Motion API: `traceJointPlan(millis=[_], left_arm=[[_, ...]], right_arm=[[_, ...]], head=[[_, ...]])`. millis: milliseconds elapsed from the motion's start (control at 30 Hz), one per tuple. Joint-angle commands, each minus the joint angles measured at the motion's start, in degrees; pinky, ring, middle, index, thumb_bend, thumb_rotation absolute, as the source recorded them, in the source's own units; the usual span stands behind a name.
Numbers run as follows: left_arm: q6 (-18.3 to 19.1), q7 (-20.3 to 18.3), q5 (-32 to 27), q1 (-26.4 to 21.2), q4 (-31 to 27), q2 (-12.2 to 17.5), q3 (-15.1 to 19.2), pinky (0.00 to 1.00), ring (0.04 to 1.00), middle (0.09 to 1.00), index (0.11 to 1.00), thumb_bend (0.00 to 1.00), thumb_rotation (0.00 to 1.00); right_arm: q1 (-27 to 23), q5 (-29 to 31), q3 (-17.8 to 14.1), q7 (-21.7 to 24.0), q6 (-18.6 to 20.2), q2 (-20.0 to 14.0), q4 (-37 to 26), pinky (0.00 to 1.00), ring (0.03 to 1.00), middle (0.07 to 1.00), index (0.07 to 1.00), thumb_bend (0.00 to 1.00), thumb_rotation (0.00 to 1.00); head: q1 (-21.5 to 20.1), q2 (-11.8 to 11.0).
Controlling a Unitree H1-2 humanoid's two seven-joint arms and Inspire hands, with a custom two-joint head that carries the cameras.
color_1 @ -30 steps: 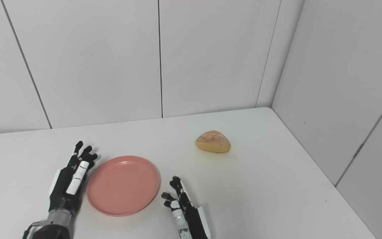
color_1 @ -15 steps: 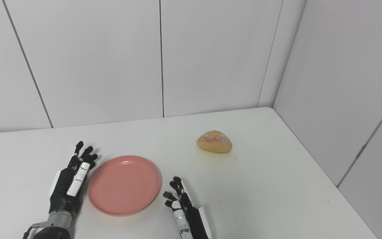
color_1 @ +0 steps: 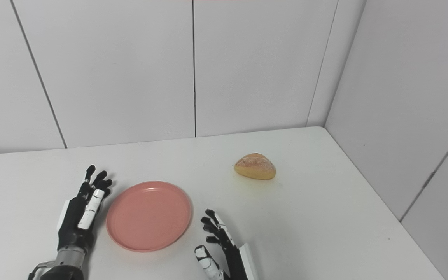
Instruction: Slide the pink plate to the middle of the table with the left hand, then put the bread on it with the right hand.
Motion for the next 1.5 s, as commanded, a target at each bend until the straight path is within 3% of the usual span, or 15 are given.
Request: traceJointPlan(millis=[0, 133, 267, 500, 600, 733, 1000, 1200, 1300, 1467], left_arm=[[-2.3, 0.5, 0.7, 2.1, 2.9, -0.3, 0.1, 0.91, 0.883, 0.928, 1.0, 0.77, 0.69], [-2.1, 0.6, 0.3, 2.1, 2.8, -0.5, 0.1, 0.89, 0.89, 0.935, 1.0, 0.75, 0.69], [-1.9, 0.3, 0.3, 2.3, 2.5, -0.8, -0.2, 0.89, 0.896, 0.936, 1.0, 0.76, 0.69], [-1.3, -0.5, -0.1, 2.8, 1.8, -0.7, -0.4, 0.91, 0.893, 0.936, 1.0, 0.77, 0.69], [-1.5, -0.8, -0.1, 2.8, 2.2, -0.4, -0.3, 0.91, 0.886, 0.938, 1.0, 0.76, 0.68], [-1.0, -0.8, 0.1, 2.7, 2.3, -0.2, -0.4, 0.92, 0.894, 0.949, 1.0, 0.79, 0.69], [-0.1, -1.6, -0.7, 2.6, 1.7, -0.1, -0.3, 0.93, 0.892, 0.963, 1.0, 0.79, 0.7], [0.5, -2.0, -1.0, 2.7, 1.0, -0.2, 0.1, 0.91, 0.876, 0.966, 1.0, 0.76, 0.69], [0.8, -2.1, -0.5, 2.9, 0.4, 0.0, -0.2, 0.91, 0.877, 0.962, 1.0, 0.77, 0.71], [0.8, -2.3, -1.1, 2.9, 0.1, -0.4, 0.0, 0.92, 0.874, 0.971, 1.0, 0.75, 0.69]], right_arm=[[-0.8, -3.0, 0.2, -1.5, -3.2, -0.5, -3.0, 0.76, 0.824, 0.851, 0.875, 0.79, 1.0], [-1.7, -7.6, -0.5, -2.8, -3.4, -1.8, -4.9, 0.75, 0.824, 0.859, 0.877, 0.76, 1.0], [-4.3, -14.4, -1.5, -2.2, -2.1, -5.6, -8.0, 0.76, 0.855, 0.892, 0.883, 0.72, 1.0], [-8.9, -17.6, -3.4, -0.2, 0.5, -9.3, -11.4, 0.7, 0.834, 0.883, 0.844, 0.76, 0.94], [-11.2, -23.1, -4.0, -0.6, 0.5, -11.1, -11.5, 0.65, 0.804, 0.871, 0.835, 0.76, 0.94], [-14.6, -26.9, -4.9, 1.1, 1.9, -13.2, -11.7, 0.66, 0.808, 0.865, 0.837, 0.78, 0.94], [-20.5, -30.8, -7.0, 9.5, 10.0, -15.3, -12.6, 0.65, 0.803, 0.852, 0.853, 0.8, 0.97], [-24.4, -32.7, -7.7, 11.2, 12.5, -17.6, -10.6, 0.63, 0.79, 0.83, 0.836, 0.79, 0.94], [-25.6, -33.0, -8.0, 11.4, 13.0, -19.0, -9.5, 0.66, 0.789, 0.814, 0.825, 0.8, 0.92], [-27.4, -33.4, -7.9, 14.2, 15.0, -21.1, -8.1, 0.78, 0.84, 0.849, 0.821, 0.82, 0.95]], head=[[0.1, -0.3], [0.3, -0.2], [0.8, -0.1], [0.1, -0.1], [0.0, -0.3], [-0.3, 0.3], [-1.3, 0.2], [-0.9, 0.5], [-0.8, 0.7], [-0.9, 0.7]])
